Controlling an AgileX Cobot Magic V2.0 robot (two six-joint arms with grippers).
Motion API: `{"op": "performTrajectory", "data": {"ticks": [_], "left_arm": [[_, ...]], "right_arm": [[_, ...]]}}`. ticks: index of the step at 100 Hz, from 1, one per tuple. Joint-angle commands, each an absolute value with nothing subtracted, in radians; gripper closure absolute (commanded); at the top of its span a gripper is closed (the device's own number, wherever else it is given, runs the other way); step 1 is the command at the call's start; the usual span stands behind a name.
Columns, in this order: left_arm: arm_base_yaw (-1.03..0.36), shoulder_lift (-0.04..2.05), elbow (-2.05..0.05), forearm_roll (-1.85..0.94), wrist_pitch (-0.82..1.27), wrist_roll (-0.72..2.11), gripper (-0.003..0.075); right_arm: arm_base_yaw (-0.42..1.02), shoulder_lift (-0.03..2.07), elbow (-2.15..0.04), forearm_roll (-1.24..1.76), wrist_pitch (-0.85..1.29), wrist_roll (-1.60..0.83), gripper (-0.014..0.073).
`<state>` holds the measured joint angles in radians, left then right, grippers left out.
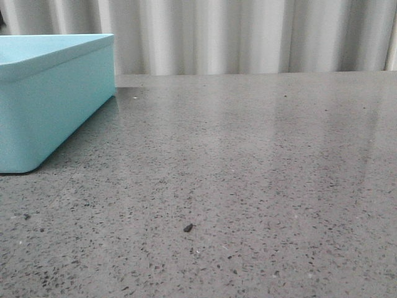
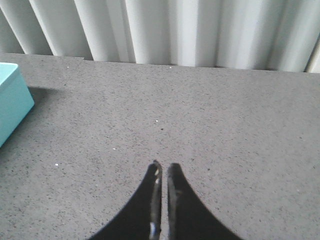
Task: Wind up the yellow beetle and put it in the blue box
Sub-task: 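Lower the car into the box and open the left gripper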
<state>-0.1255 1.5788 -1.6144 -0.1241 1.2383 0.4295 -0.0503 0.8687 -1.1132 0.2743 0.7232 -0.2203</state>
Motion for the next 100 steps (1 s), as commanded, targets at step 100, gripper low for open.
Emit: {"op": "performTrajectory", "data": {"ticks": [100], "left_arm": [[-0.124, 0.649, -0.957, -0.252, 0.668, 0.410, 0.0741]], "right_arm": [[-0.055, 0.400, -0.564, 0.166, 0.181, -0.229, 0.0644]]}}
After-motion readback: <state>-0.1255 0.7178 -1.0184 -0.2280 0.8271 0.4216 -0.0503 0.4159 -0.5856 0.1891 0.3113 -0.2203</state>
